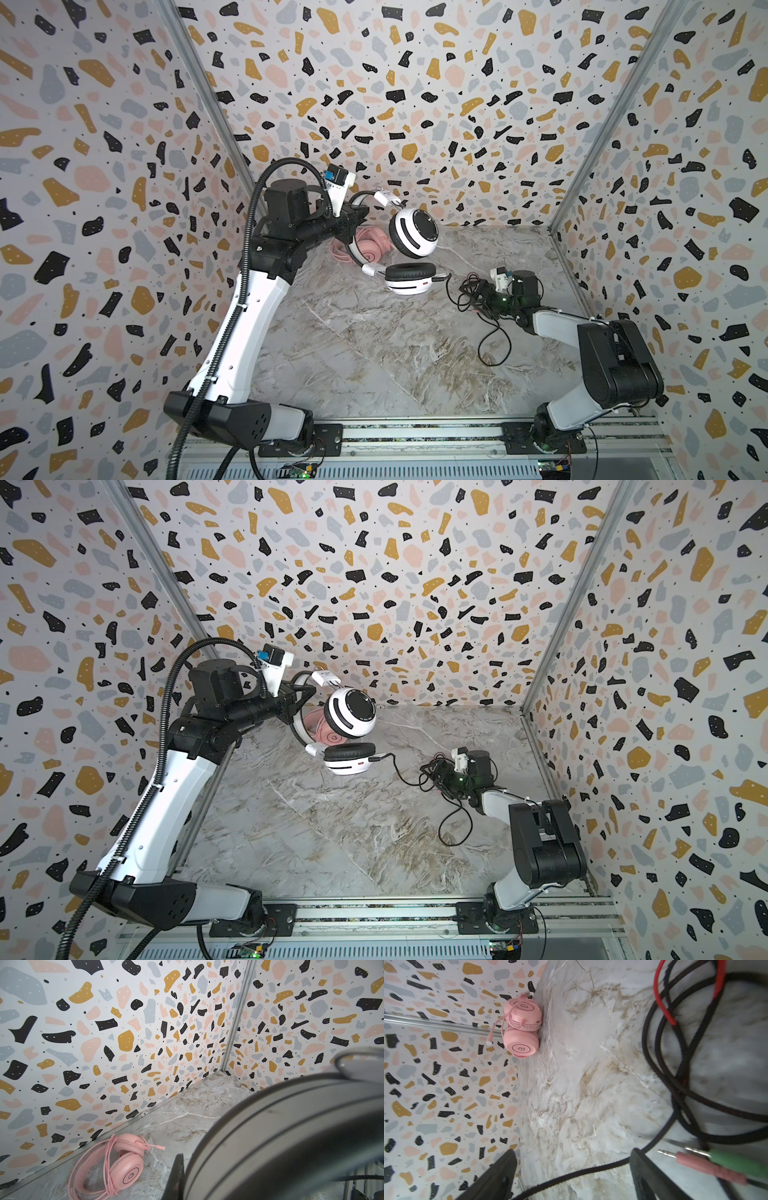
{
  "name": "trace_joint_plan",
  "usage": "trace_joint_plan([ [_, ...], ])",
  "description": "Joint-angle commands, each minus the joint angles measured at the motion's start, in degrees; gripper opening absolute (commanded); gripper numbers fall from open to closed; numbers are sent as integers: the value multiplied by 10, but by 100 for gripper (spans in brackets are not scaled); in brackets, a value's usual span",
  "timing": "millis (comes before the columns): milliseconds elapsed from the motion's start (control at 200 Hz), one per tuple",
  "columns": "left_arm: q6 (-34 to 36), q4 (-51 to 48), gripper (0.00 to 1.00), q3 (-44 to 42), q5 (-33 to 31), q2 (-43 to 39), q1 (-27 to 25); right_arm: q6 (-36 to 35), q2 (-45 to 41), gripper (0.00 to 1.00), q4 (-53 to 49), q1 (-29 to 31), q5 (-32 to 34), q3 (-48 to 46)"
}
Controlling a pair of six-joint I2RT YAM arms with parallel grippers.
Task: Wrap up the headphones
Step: 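Raise the headset with the left gripper while the right lowers to the cable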
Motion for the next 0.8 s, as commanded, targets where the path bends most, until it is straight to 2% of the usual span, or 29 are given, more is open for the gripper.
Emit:
trace_joint_plan([
  [0,-54,64,0,40,35,-22,9,125,-4,87,114,21,11,-11],
  [185,-73,74,0,62,39,-13,22,229,3,87,227,28,6,-64],
  [415,-105,113,0,62,49,-11,33,272,16,86,286,26,11,-104],
  [626,-116,108,0,74,53,8,46,274,6,86,295,13,7,-117],
  [791,-135,131,0,47,51,16,53,294,-8,86,325,-3,-4,-149],
])
